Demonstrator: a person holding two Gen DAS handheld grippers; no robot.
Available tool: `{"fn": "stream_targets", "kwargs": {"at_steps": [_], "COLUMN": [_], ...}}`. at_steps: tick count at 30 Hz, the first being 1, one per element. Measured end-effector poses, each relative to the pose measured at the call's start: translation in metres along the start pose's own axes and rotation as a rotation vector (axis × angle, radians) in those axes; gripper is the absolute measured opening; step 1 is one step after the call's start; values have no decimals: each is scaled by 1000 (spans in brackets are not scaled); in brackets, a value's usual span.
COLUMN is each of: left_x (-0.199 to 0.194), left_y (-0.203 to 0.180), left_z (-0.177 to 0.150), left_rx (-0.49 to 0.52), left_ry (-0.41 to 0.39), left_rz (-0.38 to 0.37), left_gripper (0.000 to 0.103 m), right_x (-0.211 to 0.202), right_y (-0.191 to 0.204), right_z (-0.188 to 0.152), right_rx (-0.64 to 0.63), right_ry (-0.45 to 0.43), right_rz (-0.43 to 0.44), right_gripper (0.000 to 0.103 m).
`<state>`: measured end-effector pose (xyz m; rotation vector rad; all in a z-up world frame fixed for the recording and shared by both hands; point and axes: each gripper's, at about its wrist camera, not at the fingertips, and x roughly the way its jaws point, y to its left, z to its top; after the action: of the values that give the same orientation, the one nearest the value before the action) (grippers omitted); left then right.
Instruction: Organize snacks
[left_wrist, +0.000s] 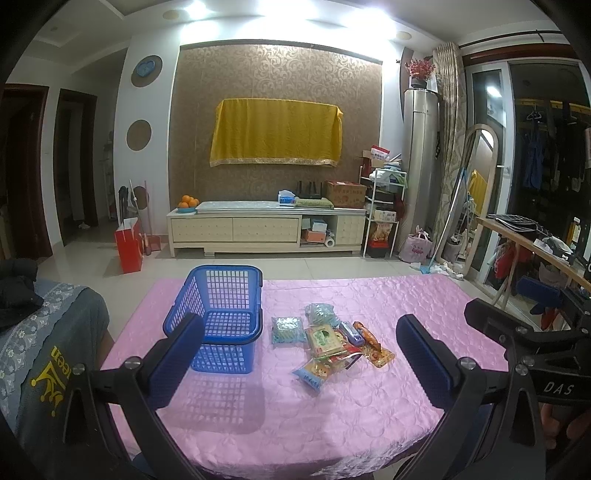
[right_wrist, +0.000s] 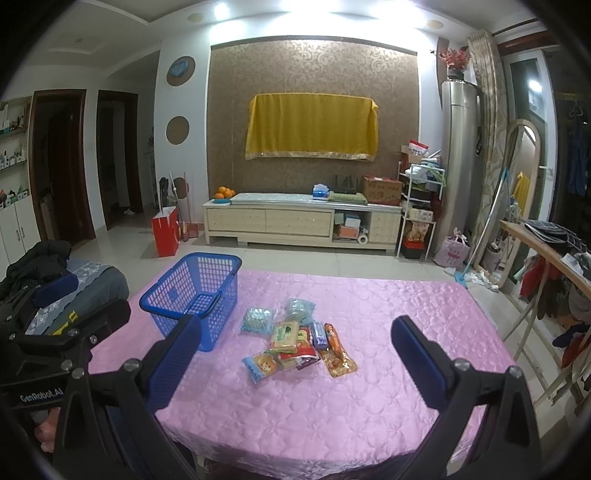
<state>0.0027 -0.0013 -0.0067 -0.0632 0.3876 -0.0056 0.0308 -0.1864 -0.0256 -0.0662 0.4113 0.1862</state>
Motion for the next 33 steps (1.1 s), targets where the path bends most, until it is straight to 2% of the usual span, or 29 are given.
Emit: {"fn": "stream_targets", "kwargs": {"at_steps": [14, 26, 33], "left_x": [0, -2, 8], "left_y": [0, 1, 0], "left_z": [-2, -7, 7], "left_rx": [0, -2, 17], "left_ry": [1, 8, 14], "left_rz": [-1, -18, -58], "left_gripper": [103, 103, 103], "right_x": [-3, 0, 12], "right_y": [2, 2, -5], "right_z": [1, 6, 16], "right_rx": [-4, -6, -24], "right_ry": [9, 14, 15], "right_rz": [-1, 35, -3], "right_gripper": [103, 103, 103]}}
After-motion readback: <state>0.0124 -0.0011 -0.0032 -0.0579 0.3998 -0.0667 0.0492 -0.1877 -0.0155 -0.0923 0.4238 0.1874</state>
